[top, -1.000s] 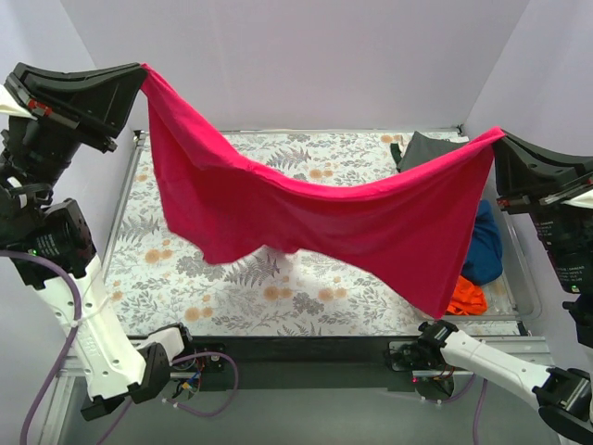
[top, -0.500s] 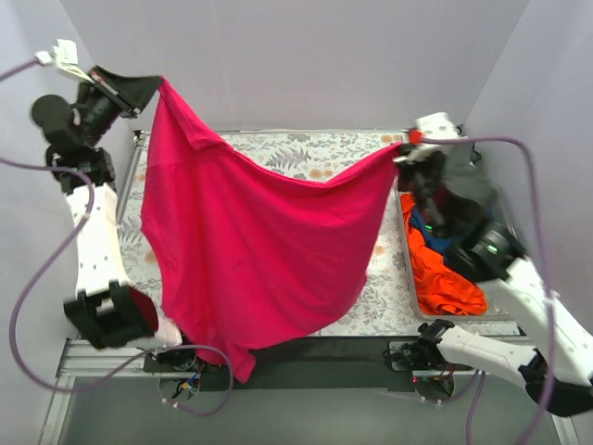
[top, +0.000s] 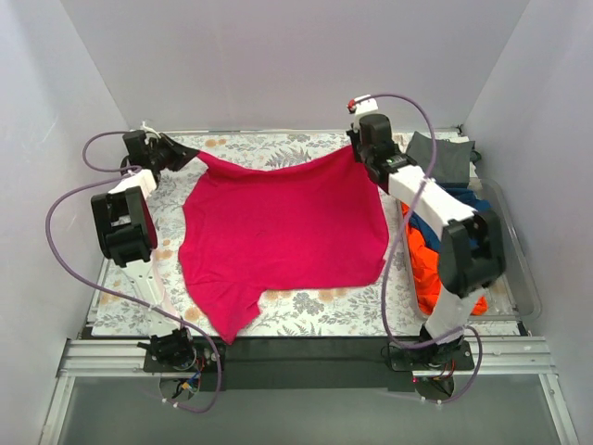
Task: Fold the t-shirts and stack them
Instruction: Flatten the tshirt out
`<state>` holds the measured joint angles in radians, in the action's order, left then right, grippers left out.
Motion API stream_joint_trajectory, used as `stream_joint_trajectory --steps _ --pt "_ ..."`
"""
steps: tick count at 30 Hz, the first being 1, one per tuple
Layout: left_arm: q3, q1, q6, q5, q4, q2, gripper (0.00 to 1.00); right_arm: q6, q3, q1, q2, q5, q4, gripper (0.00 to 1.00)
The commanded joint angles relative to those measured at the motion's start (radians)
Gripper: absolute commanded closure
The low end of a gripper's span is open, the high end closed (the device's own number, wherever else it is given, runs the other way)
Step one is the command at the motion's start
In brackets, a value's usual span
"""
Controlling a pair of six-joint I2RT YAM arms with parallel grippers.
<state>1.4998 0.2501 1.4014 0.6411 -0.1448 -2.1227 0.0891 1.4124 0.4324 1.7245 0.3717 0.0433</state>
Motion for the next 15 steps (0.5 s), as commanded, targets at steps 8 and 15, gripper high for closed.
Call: stream_joint_trajectory --steps 8,15 --pt "0.255 -0.051 -0.065 -0.121 -0.029 -0.062 1.00 0.021 0.405 -0.037 0.364 -0.042 -0.059 0.99" --pt "0.516 -0.086 -0.074 -0.273 0.125 -0.206 0.37 -0.038 0.551 -0.055 0.466 -0.014 0.001 0.74"
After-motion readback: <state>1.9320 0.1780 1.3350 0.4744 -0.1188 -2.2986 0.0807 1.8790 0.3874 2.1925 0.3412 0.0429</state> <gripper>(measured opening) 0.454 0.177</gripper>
